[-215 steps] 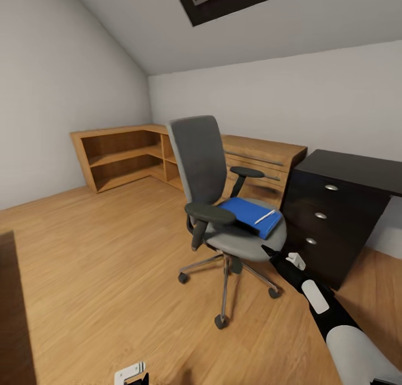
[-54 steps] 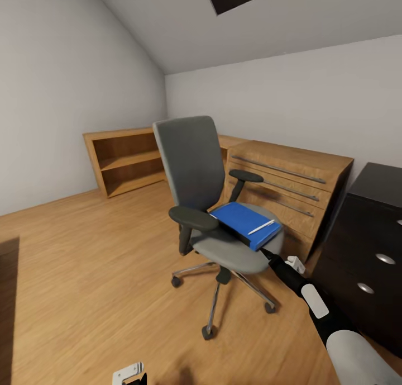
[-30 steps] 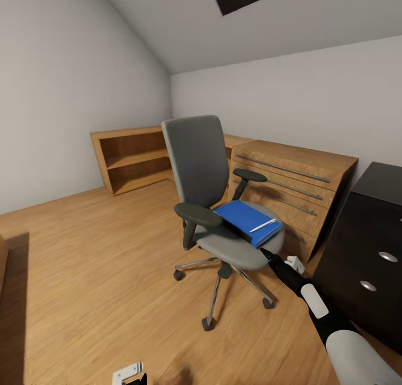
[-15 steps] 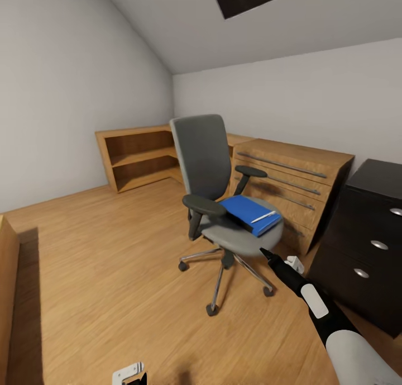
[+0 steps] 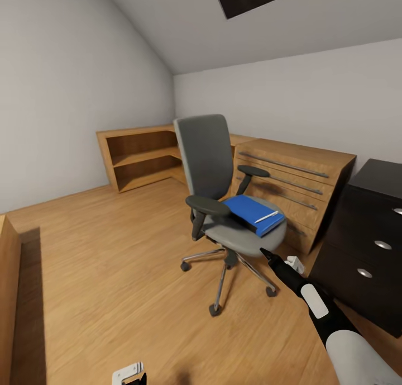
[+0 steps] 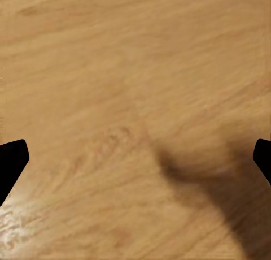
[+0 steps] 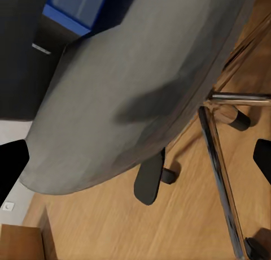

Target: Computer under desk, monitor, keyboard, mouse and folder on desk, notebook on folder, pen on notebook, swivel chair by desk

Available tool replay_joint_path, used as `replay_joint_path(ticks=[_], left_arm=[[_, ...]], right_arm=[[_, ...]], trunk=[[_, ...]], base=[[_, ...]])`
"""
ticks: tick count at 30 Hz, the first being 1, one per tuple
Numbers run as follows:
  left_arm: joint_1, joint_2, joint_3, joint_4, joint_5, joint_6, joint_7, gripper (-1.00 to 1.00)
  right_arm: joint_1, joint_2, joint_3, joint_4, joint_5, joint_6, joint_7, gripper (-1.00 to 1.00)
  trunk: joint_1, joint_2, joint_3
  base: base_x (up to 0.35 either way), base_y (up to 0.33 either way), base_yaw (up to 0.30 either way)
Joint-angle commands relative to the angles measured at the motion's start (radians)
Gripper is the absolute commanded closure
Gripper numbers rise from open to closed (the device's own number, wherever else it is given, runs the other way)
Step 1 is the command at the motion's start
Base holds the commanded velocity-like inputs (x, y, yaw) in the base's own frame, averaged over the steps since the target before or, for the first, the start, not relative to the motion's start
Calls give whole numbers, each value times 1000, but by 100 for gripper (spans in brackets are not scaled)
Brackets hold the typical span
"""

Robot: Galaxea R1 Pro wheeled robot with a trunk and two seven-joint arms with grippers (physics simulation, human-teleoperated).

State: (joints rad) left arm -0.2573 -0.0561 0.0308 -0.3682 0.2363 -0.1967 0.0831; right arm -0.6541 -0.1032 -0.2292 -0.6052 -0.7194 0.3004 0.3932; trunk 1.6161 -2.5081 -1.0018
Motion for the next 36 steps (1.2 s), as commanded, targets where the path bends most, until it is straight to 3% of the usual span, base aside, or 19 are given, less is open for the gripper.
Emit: replay_joint_path(ticks=[1, 36], left_arm=[[0, -1, 3, 0, 1, -3, 0, -100], [0, -1, 1, 1, 1, -8, -2, -100]], right_arm=[[-1, 0, -4, -1, -8, 9, 2, -100], [-1, 2, -4, -1, -6, 9, 3, -100]], trunk=[[0, 0, -1], [0, 0, -1]], base=[[188, 160, 0], [103, 25, 0]])
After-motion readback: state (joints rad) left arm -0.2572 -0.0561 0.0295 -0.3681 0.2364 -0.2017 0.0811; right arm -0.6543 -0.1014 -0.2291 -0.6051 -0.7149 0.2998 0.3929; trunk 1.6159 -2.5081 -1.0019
